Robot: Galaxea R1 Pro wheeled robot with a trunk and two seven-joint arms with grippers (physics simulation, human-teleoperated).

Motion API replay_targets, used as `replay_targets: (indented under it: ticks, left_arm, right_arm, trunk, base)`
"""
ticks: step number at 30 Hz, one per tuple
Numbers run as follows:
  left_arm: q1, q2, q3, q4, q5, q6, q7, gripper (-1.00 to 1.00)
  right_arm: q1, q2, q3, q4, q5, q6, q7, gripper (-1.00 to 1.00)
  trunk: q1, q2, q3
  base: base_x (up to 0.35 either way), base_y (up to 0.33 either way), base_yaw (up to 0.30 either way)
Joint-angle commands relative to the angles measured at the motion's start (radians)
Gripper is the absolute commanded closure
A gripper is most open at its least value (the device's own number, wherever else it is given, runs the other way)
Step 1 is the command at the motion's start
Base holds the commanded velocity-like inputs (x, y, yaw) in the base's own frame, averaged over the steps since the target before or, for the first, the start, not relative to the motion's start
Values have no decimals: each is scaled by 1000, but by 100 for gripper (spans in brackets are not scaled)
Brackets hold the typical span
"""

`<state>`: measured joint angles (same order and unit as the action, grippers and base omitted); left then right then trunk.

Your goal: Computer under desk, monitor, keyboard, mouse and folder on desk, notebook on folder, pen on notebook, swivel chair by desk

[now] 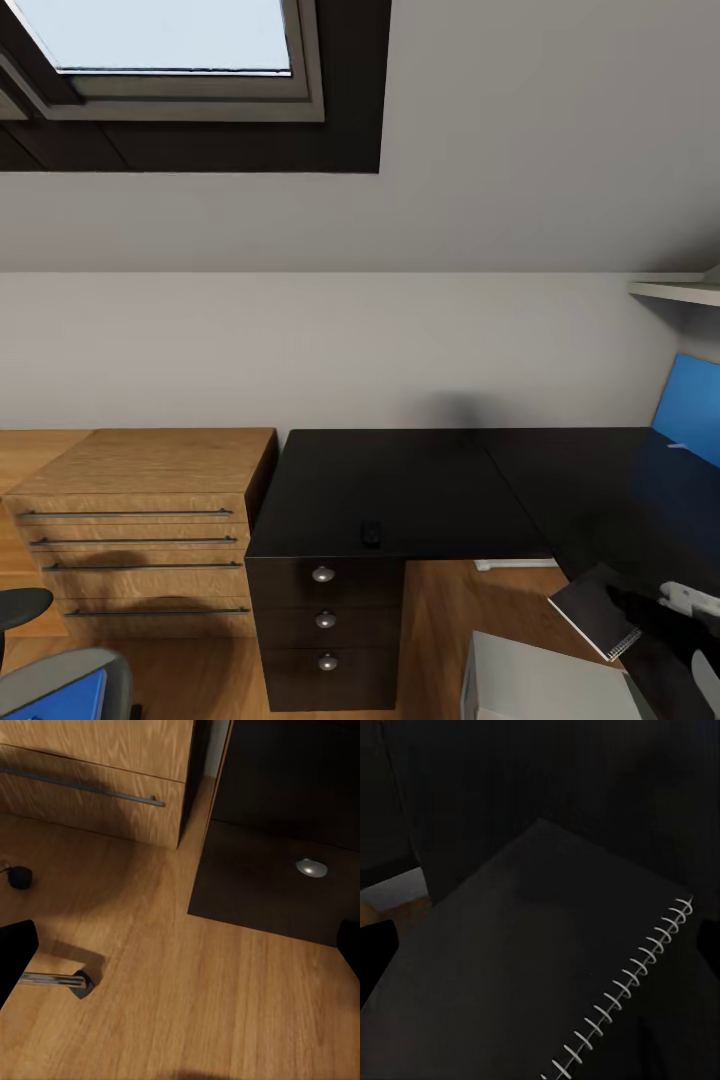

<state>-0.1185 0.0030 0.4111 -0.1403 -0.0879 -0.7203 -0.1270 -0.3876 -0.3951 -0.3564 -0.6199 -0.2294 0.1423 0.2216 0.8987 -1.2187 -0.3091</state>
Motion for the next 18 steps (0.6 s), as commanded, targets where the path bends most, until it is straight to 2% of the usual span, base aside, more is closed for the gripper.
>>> replay_targets:
  ticks: [1, 8, 13, 17, 18]
  left_arm:
    - [-1, 0, 9, 1, -9, -3, -3, -100]
    - [-1, 0, 8, 1, -9, -3, -3, -100]
    - [-1, 0, 8, 1, -9, -3, -3, -100]
    - [-1, 0, 8, 1, -10, -3, -3, -100]
    - [-1, 0, 8, 1, -10, -3, -3, -100]
  right_arm:
    - [-1, 1, -6, -23, -8, 9, 5, -100]
    - [-1, 7, -12, -101, -12, 13, 7, -100]
    - [-1, 19, -12, -151, -15, 12, 8, -100]
    - [-1, 52, -7, -205, -12, 9, 7, -100]
    - [-1, 76, -6, -233, -10, 7, 5, -100]
  trunk:
    - [0, -1, -1]
    - [0, -1, -1]
    - [0, -1, -1]
    - [0, -1, -1]
    - [0, -1, -1]
  base:
    - [0, 0, 0]
    - [-9, 11, 0]
    - [-109, 128, 0]
    - [-151, 177, 0]
    - [-160, 189, 0]
